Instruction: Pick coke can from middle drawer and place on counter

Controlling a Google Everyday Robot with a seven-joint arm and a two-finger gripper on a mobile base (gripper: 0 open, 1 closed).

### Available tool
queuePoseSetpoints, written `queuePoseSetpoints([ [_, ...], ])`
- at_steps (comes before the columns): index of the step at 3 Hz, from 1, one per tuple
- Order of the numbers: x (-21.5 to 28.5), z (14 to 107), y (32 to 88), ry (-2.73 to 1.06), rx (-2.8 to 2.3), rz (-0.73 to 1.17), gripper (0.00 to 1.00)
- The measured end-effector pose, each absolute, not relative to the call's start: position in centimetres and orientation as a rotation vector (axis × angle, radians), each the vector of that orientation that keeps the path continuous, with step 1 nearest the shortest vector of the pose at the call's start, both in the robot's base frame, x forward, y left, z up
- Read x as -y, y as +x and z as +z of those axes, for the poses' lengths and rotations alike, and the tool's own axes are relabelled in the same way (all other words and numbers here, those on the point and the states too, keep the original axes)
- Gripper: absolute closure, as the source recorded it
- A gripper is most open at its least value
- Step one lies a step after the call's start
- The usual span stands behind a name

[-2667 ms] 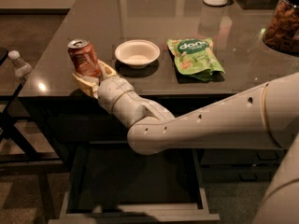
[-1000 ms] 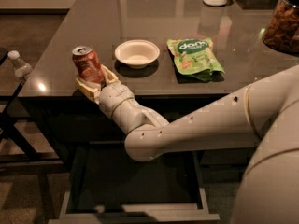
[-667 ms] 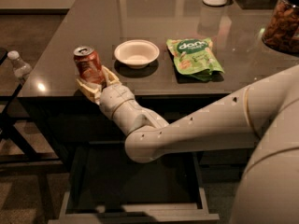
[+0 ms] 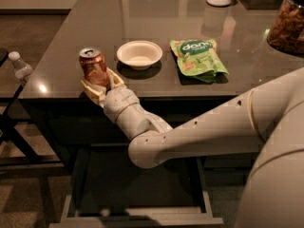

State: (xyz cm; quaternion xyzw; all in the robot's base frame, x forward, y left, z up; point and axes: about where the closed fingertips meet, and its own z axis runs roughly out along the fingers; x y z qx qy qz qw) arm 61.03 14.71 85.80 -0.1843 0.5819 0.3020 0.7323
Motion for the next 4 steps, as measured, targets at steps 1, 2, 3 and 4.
queuePoseSetpoints([
  [1,-14.71,85.8,61.03,-0.406,-1.28,0.664,0.62],
  [2,-14.71,85.8,61.03,-0.406,-1.28,0.664,0.38],
  [3,-14.71,85.8,61.03,-0.406,-1.28,0.664,0.15],
  [4,-14.71,85.82,61.02,-0.406,-1.28,0.665,0.0],
])
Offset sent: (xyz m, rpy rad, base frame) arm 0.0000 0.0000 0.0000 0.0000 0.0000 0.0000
